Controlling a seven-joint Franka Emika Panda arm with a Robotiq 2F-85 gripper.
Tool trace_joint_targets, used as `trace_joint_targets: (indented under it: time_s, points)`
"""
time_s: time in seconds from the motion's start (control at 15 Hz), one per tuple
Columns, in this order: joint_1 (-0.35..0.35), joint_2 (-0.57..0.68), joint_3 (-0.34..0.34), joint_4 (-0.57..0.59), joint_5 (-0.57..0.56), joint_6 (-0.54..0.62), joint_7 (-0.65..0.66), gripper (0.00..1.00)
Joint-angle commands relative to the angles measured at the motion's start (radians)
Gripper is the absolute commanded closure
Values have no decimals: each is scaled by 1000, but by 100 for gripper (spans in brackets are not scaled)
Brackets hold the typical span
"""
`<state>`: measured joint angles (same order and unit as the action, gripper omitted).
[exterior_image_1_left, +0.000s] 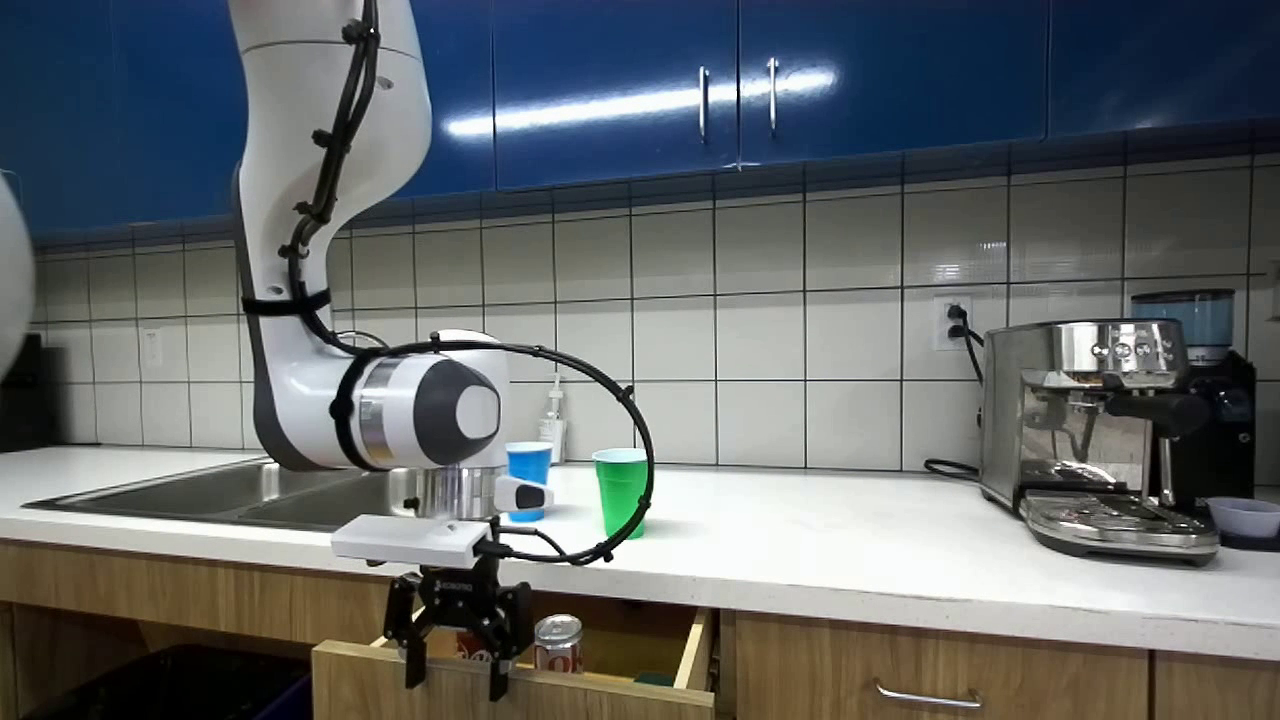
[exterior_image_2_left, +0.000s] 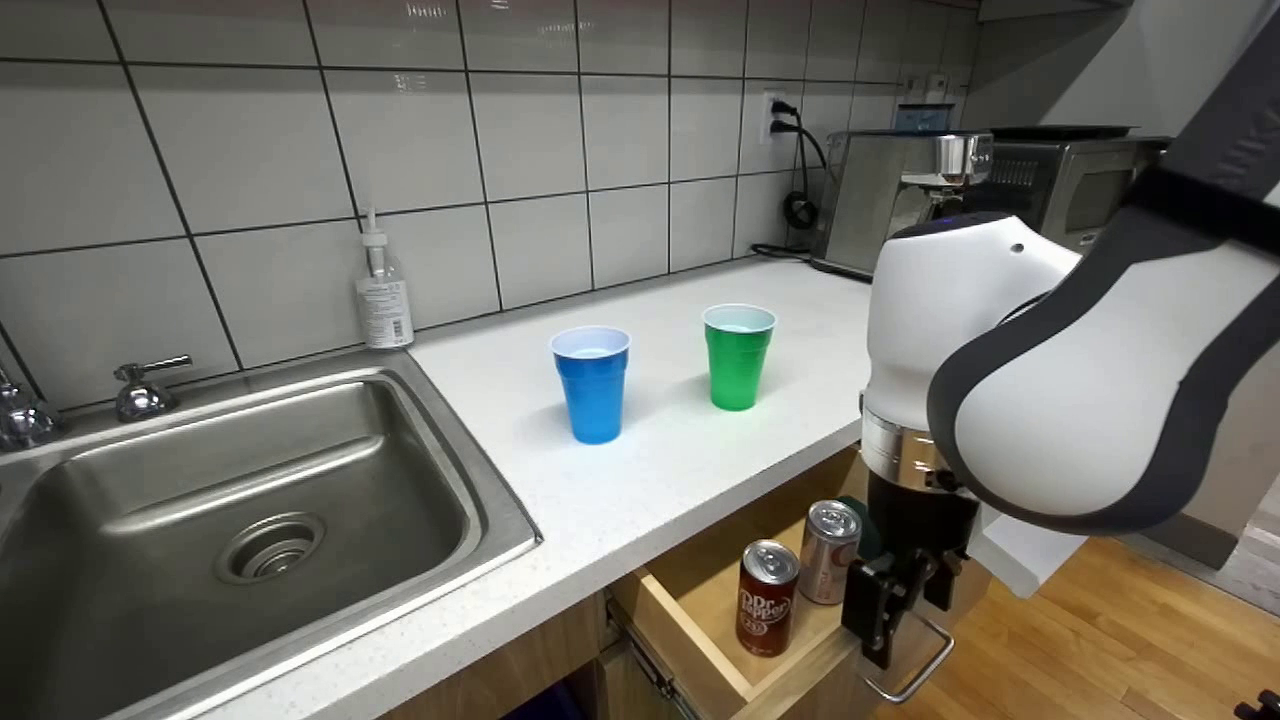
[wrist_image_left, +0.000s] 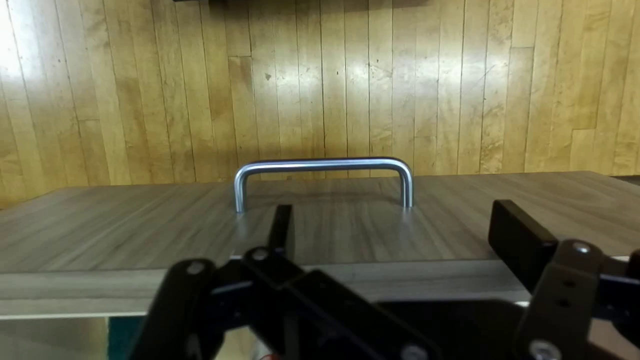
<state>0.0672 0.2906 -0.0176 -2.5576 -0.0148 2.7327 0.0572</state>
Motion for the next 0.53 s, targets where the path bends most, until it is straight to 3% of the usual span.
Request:
trace_joint_targets:
  time_s: [0.0,0.47]
  points:
    - [27,12,-50,39,-77,17,88,0]
    - [35,56,-73,99,-103,21,145,0]
